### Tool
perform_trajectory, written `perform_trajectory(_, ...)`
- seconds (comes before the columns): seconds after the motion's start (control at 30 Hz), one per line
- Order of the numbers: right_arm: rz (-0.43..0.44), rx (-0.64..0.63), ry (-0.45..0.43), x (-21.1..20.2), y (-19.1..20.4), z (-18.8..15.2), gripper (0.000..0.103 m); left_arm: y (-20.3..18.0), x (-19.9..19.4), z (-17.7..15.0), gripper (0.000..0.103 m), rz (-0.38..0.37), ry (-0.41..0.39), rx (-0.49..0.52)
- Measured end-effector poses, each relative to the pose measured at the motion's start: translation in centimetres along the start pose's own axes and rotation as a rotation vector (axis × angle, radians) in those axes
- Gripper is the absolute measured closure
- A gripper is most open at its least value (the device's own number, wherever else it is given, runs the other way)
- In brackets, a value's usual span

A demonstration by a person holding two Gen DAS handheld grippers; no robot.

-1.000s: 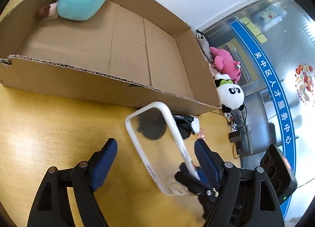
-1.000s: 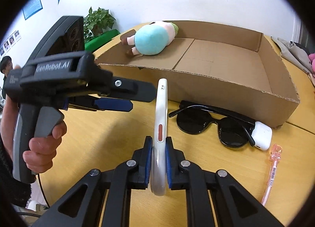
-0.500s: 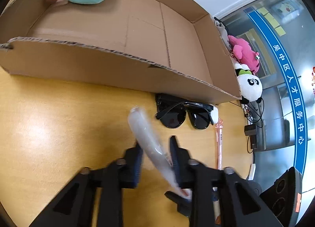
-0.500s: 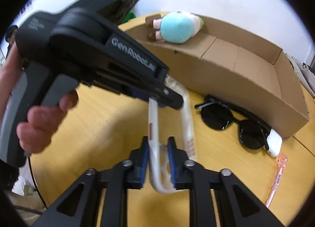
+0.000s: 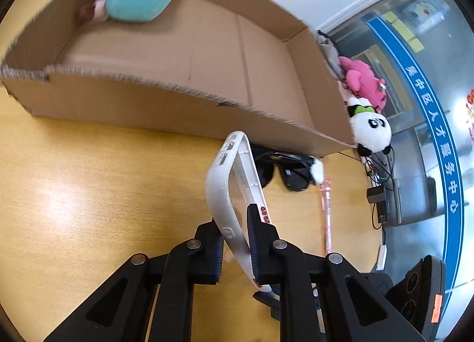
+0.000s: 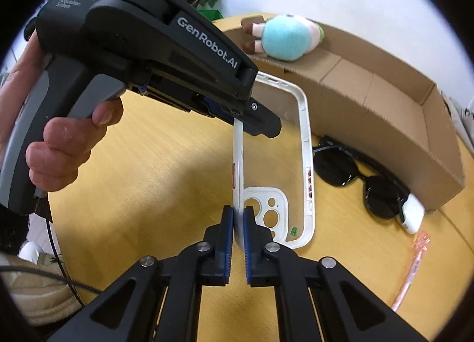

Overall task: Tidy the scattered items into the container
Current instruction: 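Lift the clear phone case with the right tool, then carry the phone case with the right tool over the box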

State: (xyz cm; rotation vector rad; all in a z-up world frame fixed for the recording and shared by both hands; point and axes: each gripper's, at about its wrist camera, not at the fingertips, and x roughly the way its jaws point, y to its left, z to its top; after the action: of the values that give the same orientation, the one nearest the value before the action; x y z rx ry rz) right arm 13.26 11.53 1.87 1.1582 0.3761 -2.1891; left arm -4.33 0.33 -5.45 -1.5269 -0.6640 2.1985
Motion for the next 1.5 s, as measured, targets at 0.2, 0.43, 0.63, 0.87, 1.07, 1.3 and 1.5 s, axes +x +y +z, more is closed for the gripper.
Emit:
perform_trajectory(0.2,-0.021,-0.023,-0.073,-3.4,-0.1,0.8,0.098,-2.7,-3.3,0.8,0.089,-0.015,-0.087,0.07)
perform_trajectory(0.43,-0.136,-0.127,-0.165,-6.9,-0.9,5.1,0.098,-6.8,-7.3,5.5,0.089,-0.038,-0.183,0.196)
perform_trajectory(0.63,-0.206,-0.205,-0.21,-9.6,-3.2,10.1,0.098,-9.7,-10.4,11.6,0.088,-0.054,-0.253,0.282)
perform_trajectory(0.87,-0.222,-0.251,-0.192,-8.9,-8.0,16.8,0.098,-11.8,-11.8,18.1,0.088,-0.051,-0.286,0.329)
perform_trajectory(1.07,-0.227,-0.289,-0.156,-6.4,-12.0,22.1,0.099,-12.1,-11.1,23.6,0.088,-0.053,-0.291,0.334)
perform_trajectory(1.3,-0.189,-0.331,-0.076,-1.7,-16.6,25.0,0.099,-9.4,-7.2,28.9,0.088,-0.058,-0.248,0.276)
perform_trajectory(1.5,-0.143,-0.339,-0.025,2.4,-18.6,25.7,0.099,-6.8,-3.9,30.8,0.089,-0.044,-0.203,0.231)
